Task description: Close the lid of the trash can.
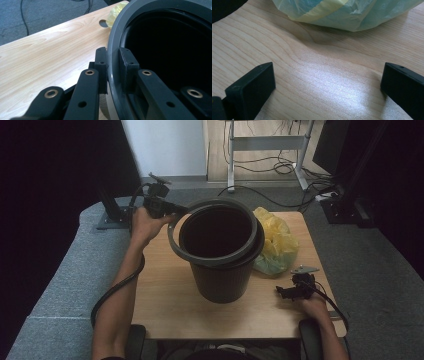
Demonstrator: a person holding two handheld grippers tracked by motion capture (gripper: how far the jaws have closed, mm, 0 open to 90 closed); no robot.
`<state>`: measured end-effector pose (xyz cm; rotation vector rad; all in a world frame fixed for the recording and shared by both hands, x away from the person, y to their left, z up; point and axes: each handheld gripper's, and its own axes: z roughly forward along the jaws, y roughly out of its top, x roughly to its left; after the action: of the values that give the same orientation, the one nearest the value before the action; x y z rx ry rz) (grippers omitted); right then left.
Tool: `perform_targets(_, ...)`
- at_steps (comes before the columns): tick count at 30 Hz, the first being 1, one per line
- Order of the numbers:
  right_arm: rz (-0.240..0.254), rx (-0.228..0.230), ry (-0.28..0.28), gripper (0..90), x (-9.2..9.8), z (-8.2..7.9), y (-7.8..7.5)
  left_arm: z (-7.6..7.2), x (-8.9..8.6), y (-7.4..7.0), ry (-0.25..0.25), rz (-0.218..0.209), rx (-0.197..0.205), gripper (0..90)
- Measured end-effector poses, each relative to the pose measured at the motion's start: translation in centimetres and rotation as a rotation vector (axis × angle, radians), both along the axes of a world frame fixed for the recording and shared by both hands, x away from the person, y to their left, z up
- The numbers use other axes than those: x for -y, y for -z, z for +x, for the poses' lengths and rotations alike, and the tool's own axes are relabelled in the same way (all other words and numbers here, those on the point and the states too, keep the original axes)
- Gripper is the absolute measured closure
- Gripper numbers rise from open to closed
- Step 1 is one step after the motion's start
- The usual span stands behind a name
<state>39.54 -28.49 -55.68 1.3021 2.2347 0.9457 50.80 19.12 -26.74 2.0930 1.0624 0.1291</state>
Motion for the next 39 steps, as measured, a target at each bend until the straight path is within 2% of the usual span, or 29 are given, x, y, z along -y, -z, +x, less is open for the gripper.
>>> perform_targets(5,0.000,-0.001,0.000,0.0,0.0,0.0,0.0,0.1,1.3,0.1,0.022,0.002,-0.003,78.2)
perform_targets(11,-0.001,0.000,0.000,0.0,0.0,0.0,0.0,0.2,2.4,0.3,0.012,0.050,0.017,78.1)
perform_targets(20,0.000,0.000,0.000,0.0,0.0,0.0,0.0,0.1,2.7,0.6,0.011,0.068,0.024,77.4)
perform_targets(24,-0.001,0.000,0.000,0.0,0.0,0.0,0.0,0.0,3.0,0.7,0.012,0.093,0.032,77.2)
perform_targets(35,0.000,0.001,0.000,0.0,0.0,0.0,0.0,-0.2,3.0,1.1,0.013,0.102,0.051,76.3)
perform_targets(38,0.000,0.000,0.000,0.0,0.0,0.0,0.0,-0.2,3.1,1.1,0.025,0.118,0.068,73.3)
perform_targets(39,0.000,0.001,0.000,0.0,0.0,0.0,0.0,-0.2,3.1,1.1,0.025,0.123,0.077,67.6)
